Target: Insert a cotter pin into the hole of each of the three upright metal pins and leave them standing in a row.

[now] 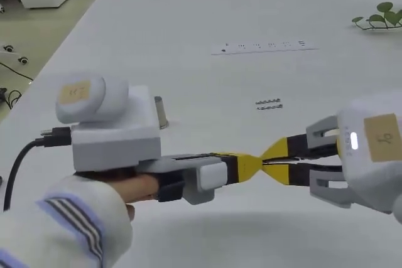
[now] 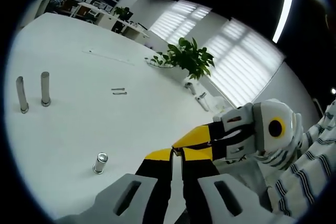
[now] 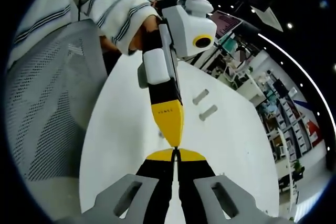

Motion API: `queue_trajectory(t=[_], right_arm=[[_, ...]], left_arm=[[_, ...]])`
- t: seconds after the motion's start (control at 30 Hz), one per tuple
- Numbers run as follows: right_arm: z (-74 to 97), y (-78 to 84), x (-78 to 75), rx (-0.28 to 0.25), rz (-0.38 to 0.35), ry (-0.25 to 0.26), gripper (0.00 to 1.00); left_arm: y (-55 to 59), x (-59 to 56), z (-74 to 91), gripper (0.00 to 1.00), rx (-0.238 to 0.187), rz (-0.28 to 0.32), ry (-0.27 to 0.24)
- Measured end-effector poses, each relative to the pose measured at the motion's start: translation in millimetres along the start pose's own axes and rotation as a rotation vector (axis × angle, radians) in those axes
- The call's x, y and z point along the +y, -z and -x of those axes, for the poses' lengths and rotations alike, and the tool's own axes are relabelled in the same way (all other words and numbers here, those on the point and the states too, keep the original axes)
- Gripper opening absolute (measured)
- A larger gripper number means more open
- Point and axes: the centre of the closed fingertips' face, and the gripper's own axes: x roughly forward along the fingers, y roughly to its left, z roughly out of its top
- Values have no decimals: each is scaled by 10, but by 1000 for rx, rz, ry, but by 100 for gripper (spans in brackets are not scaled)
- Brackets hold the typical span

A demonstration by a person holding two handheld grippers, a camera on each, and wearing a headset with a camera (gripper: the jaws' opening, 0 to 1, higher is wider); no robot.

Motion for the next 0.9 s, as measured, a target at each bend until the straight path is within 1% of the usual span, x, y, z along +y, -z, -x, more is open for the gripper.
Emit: queue_trajectory(t=[0.17, 0.23, 0.5, 0.6, 0.77, 0.9], right_arm=[[-30, -38, 21, -3, 12, -4, 2], [-31, -63, 18, -1, 30, 5, 2], [-39, -82, 36, -6, 21, 8, 2], [-34, -81, 37, -5, 22, 12, 2], [-29, -63, 57, -10, 10, 12, 2], [-24, -43, 80, -18, -4, 6, 2]], left_arm=[[18, 26, 19, 3, 5, 0, -13], [17, 43, 33, 2, 3, -1, -22], [58, 42, 67, 2, 17, 1, -16], [72, 48, 68, 1, 24, 23, -17], [94, 48, 59, 1, 39, 40, -16], [121, 36, 41, 0, 61, 17, -17]])
